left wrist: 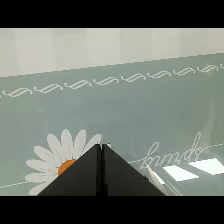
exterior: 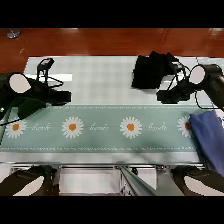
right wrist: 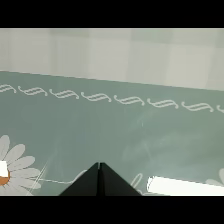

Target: Fold the shirts.

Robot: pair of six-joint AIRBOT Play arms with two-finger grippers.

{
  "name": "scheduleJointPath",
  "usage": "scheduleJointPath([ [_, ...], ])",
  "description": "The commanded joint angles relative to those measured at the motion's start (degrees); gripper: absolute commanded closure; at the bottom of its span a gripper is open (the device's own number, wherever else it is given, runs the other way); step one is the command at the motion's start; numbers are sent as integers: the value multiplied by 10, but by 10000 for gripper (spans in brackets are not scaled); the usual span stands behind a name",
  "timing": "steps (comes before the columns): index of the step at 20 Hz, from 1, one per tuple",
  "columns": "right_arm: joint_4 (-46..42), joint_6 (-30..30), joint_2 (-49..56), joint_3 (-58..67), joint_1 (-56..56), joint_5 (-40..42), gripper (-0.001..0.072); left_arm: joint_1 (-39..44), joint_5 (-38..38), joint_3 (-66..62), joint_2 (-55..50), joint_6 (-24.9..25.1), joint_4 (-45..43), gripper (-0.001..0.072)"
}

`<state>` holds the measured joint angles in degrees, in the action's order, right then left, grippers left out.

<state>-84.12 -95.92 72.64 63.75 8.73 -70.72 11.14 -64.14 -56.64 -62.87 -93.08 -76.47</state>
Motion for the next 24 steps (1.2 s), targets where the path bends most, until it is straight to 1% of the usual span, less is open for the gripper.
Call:
scheduleJointPath([
  [1, 0, 0, 0, 0, 0, 0, 689, 0, 0, -1, 0, 0, 0, 685],
  [14, 0, 0, 0, 0, 0, 0, 689, 0, 0, -1, 0, 0, 0, 685],
  [15, 0, 1, 0, 0, 0, 15, 689, 0, 0, -1, 0, 0, 0, 685],
  [17, -5, 4, 0, 0, 0, 103, 689, 0, 3, -1, 0, 0, 0, 685],
  [18, -10, 5, 0, 0, 0, 137, 689, 0, 21, -1, 0, 0, 0, 685],
  [21, -10, 3, 0, 0, 0, 212, 689, 0, 113, 0, 0, 0, 0, 685],
  [23, 0, 1, 0, 0, 0, 246, 685, 0, 142, 0, -2, 0, 0, 685],
  [24, -21, 5, 0, 0, -1, 268, 523, 0, 163, -1, -4, 0, 0, 683],
])
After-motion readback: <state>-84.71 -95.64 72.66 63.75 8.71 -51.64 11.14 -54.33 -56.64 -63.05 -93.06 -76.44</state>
